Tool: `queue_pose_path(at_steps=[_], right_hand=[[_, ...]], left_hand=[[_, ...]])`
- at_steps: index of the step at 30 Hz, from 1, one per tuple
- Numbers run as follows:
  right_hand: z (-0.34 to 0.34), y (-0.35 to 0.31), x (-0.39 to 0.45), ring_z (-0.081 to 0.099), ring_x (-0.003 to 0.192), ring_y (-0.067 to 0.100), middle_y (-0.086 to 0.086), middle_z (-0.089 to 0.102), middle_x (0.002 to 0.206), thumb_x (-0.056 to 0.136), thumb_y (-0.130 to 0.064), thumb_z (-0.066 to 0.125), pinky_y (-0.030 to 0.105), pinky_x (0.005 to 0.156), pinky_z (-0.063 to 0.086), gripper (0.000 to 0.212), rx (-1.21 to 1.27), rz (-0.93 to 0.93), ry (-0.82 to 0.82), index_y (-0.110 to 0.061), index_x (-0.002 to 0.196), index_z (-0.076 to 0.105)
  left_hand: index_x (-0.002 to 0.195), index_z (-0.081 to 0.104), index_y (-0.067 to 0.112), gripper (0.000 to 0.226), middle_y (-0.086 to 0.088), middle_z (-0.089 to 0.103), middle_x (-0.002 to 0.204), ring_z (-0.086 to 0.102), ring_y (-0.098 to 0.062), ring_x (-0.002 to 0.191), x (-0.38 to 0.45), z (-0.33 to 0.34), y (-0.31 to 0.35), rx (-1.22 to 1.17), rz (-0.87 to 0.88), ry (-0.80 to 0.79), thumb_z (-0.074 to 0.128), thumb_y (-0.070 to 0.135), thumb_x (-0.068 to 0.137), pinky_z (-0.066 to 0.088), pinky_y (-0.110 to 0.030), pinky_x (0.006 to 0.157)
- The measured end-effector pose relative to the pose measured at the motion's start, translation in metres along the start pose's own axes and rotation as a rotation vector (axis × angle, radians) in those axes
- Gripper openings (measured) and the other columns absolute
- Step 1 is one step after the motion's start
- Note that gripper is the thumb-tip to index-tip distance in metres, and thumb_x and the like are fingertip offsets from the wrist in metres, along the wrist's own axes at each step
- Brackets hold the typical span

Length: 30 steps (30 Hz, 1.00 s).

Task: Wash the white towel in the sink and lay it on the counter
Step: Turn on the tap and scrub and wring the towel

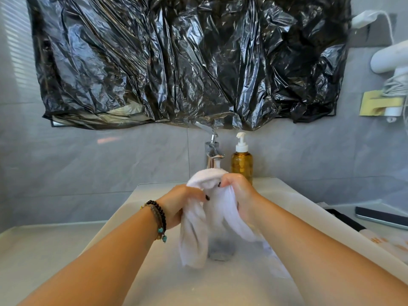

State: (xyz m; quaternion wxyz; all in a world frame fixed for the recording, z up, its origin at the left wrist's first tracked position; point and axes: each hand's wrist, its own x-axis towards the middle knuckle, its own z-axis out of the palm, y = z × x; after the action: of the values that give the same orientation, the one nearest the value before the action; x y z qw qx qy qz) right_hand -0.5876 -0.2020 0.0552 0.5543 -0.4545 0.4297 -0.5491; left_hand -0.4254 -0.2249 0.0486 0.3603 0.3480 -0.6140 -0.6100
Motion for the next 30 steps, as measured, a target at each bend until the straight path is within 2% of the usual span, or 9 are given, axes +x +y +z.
queue_pose_path(at_steps=[2, 5, 9, 12, 17, 21, 24, 27, 30], right_hand=[[0.006, -0.002, -0.005, 0.059, 0.059, 0.029, 0.013, 0.06, 0.062, 0.068, -0.008, 0.041, 0.03, 0.066, 0.048, 0.021, 0.204, -0.023, -0.029, -0.003, 0.074, 0.061], [0.008, -0.002, -0.001, 0.054, 0.055, 0.022, 0.008, 0.051, 0.052, 0.081, -0.013, 0.039, 0.028, 0.062, 0.044, 0.037, 0.326, -0.09, -0.006, -0.01, 0.048, 0.054], [0.012, 0.001, 0.009, 0.049, 0.077, 0.026, 0.011, 0.049, 0.076, 0.061, -0.036, 0.061, 0.036, 0.075, 0.037, 0.03, -0.039, -0.029, -0.045, -0.01, 0.077, 0.058], [0.004, 0.002, 0.012, 0.048, 0.075, 0.02, 0.009, 0.052, 0.079, 0.068, -0.033, 0.067, 0.032, 0.069, 0.037, 0.021, -0.312, -0.071, 0.028, -0.016, 0.078, 0.062], [-0.02, 0.01, 0.013, 0.067, 0.105, 0.021, 0.003, 0.072, 0.112, 0.041, -0.063, 0.09, 0.041, 0.098, 0.05, 0.093, -0.324, -0.034, -0.044, -0.022, 0.121, 0.065], [-0.02, 0.006, 0.005, 0.07, 0.09, 0.02, 0.008, 0.073, 0.102, 0.061, -0.034, 0.088, 0.034, 0.08, 0.056, 0.054, -0.281, -0.054, -0.242, -0.016, 0.109, 0.072], [-0.013, 0.001, 0.003, 0.069, 0.102, 0.024, 0.008, 0.073, 0.107, 0.069, -0.019, 0.087, 0.041, 0.095, 0.053, 0.038, -0.343, -0.131, -0.266, -0.011, 0.104, 0.075], [-0.011, -0.001, 0.0, 0.067, 0.108, 0.019, 0.004, 0.074, 0.109, 0.08, 0.001, 0.073, 0.034, 0.097, 0.053, 0.027, -0.388, -0.183, -0.278, -0.006, 0.106, 0.073], [-0.008, 0.001, -0.001, 0.067, 0.106, 0.015, 0.001, 0.074, 0.106, 0.078, -0.005, 0.078, 0.028, 0.094, 0.053, 0.026, -0.425, -0.175, -0.219, -0.011, 0.103, 0.075]], left_hand=[[0.122, 0.061, 0.003, 0.058, -0.02, 0.068, 0.108, 0.066, -0.033, 0.096, -0.001, 0.013, -0.006, 0.025, -0.017, -0.111, 0.073, 0.008, 0.066, 0.053, -0.042, 0.088], [0.133, 0.05, 0.007, 0.081, -0.021, 0.063, 0.125, 0.062, -0.035, 0.115, 0.002, 0.028, -0.016, -0.024, 0.008, -0.156, 0.089, 0.016, 0.063, 0.047, -0.051, 0.102], [0.128, 0.055, 0.005, 0.075, -0.02, 0.067, 0.119, 0.066, -0.034, 0.109, -0.001, 0.034, -0.022, -0.022, 0.007, -0.084, 0.088, 0.019, 0.062, 0.05, -0.052, 0.098], [0.118, 0.063, 0.006, 0.06, -0.02, 0.071, 0.109, 0.069, -0.036, 0.101, -0.002, 0.037, -0.021, 0.033, -0.023, 0.015, 0.082, 0.021, 0.062, 0.051, -0.055, 0.095], [0.116, 0.066, 0.005, 0.062, -0.022, 0.069, 0.11, 0.067, -0.036, 0.102, -0.005, 0.04, -0.016, 0.107, -0.135, -0.119, 0.082, 0.022, 0.059, 0.05, -0.047, 0.096], [0.107, 0.073, 0.007, 0.047, -0.025, 0.066, 0.118, 0.062, -0.039, 0.114, -0.009, 0.044, -0.017, 0.093, -0.196, -0.211, 0.079, 0.021, 0.062, 0.048, -0.048, 0.102], [0.111, 0.07, 0.004, 0.059, -0.027, 0.065, 0.117, 0.064, -0.038, 0.108, -0.008, 0.045, -0.018, 0.146, -0.237, -0.194, 0.078, 0.019, 0.054, 0.047, -0.051, 0.102], [0.118, 0.062, 0.0, 0.067, -0.027, 0.062, 0.12, 0.059, -0.036, 0.107, -0.009, 0.054, -0.017, 0.305, -0.274, -0.162, 0.07, 0.021, 0.054, 0.041, -0.055, 0.106], [0.111, 0.065, 0.001, 0.068, -0.024, 0.067, 0.112, 0.064, -0.034, 0.099, -0.011, 0.056, -0.018, 0.245, -0.264, -0.094, 0.074, 0.02, 0.046, 0.047, -0.051, 0.101]])
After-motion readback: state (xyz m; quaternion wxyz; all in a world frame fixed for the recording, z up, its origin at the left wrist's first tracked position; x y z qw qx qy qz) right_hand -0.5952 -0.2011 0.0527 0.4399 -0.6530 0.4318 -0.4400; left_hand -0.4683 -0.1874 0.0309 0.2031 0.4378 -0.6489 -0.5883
